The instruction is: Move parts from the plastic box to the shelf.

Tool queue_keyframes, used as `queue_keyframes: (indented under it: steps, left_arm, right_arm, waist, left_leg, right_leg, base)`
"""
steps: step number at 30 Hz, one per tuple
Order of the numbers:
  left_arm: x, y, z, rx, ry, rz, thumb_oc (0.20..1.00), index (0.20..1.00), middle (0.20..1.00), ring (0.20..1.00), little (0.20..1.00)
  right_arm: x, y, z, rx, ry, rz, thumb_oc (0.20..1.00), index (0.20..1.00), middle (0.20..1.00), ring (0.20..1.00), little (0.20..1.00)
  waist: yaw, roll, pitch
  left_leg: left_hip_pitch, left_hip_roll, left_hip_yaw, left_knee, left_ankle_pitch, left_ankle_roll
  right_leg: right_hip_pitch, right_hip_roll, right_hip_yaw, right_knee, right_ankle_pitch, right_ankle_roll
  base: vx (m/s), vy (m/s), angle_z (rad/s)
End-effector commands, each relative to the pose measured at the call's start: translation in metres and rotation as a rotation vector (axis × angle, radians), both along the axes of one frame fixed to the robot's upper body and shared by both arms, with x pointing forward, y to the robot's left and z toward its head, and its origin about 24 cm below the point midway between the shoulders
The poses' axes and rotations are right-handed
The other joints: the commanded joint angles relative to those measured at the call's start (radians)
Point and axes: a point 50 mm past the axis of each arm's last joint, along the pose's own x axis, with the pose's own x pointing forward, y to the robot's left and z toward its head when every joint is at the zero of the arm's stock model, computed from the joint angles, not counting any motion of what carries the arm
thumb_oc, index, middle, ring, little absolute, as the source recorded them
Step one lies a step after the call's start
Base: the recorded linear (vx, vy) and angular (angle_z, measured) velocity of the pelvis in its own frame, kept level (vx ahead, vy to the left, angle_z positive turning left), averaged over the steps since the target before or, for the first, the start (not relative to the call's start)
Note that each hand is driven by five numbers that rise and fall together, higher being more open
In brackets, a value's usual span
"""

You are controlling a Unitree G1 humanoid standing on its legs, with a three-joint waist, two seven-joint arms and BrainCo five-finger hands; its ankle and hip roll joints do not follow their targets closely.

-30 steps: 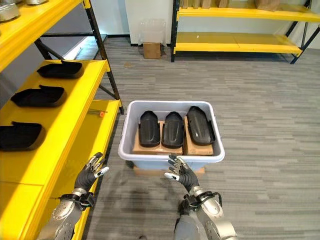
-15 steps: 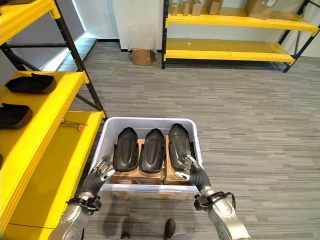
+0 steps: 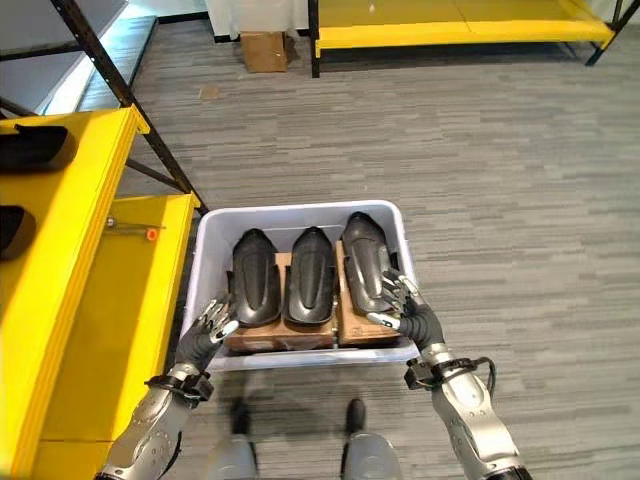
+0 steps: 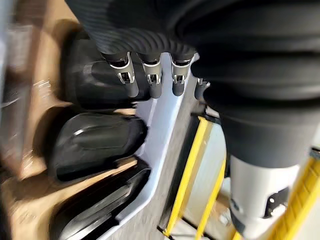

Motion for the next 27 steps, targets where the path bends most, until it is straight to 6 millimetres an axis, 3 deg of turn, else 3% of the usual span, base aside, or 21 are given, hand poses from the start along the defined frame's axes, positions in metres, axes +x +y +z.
queue_keyframes:
  steps: [1, 6, 11, 18, 27]
  left_arm:
    - [0.002, 0.011, 0.023, 0.01, -0.135, 0.016, 1.0, 1.0, 1.0, 1.0, 1.0]
    - [0.017, 0.007, 0.048, 0.025, -0.252, 0.02, 1.0, 1.0, 1.0, 1.0, 1.0]
    - [0.035, -0.015, 0.082, -0.002, -0.4, -0.011, 1.0, 1.0, 1.0, 1.0, 1.0]
    - [0.049, -0.033, 0.099, -0.032, -0.471, -0.033, 1.0, 1.0, 1.0, 1.0, 1.0]
    - [0.05, -0.041, 0.102, -0.057, -0.475, -0.06, 1.0, 1.0, 1.0, 1.0, 1.0]
  right_arm:
    - [0.021, 0.007, 0.034, 0.023, -0.196, 0.004, 1.0, 1.0, 1.0, 1.0, 1.0]
    - [0.035, 0.009, 0.055, -0.013, -0.309, -0.043, 1.0, 1.0, 1.0, 1.0, 1.0]
    - [0.051, 0.002, 0.082, -0.117, -0.455, -0.172, 1.0, 1.0, 1.0, 1.0, 1.0]
    - [0.076, -0.004, 0.098, -0.213, -0.529, -0.313, 1.0, 1.0, 1.0, 1.0, 1.0]
    - [0.084, -0.017, 0.116, -0.233, -0.606, -0.456, 1.0, 1.0, 1.0, 1.0, 1.0]
  waist:
    - [0.036, -0.054, -0.032]
    - [0.033, -0.069, 0.0]
    - [0.016, -0.07, 0.06]
    - [0.003, -0.062, 0.104]
    - [-0.006, -0.039, 0.123]
  left_leg:
    - [-0.064, 0.046, 0.009, 0.11, -0.005, 0.001]
    - [-0.108, 0.031, 0.03, 0.121, -0.013, 0.006]
    - [-0.154, 0.032, 0.044, 0.128, -0.004, 0.004]
    - [-0.188, 0.046, 0.061, 0.147, -0.006, 0.0]
    - [-0.235, 0.046, 0.06, 0.152, -0.002, -0.008]
  right_leg:
    - [-0.042, -0.114, 0.096, 0.027, 0.06, 0.071]
    - [-0.107, -0.132, 0.114, 0.023, 0.09, 0.081]
    - [-0.183, -0.133, 0.131, 0.042, 0.106, 0.088]
    - [-0.266, -0.114, 0.156, 0.085, 0.109, 0.1]
    - [-0.342, -0.103, 0.171, 0.112, 0.111, 0.099]
  base:
    - [-0.11, 0.115, -0.21]
    - [-0.05, 0.056, -0.01]
    - [-0.05, 0.015, -0.16]
    - [-0.04, -0.008, -0.17]
    - [-0.02, -0.019, -0.07]
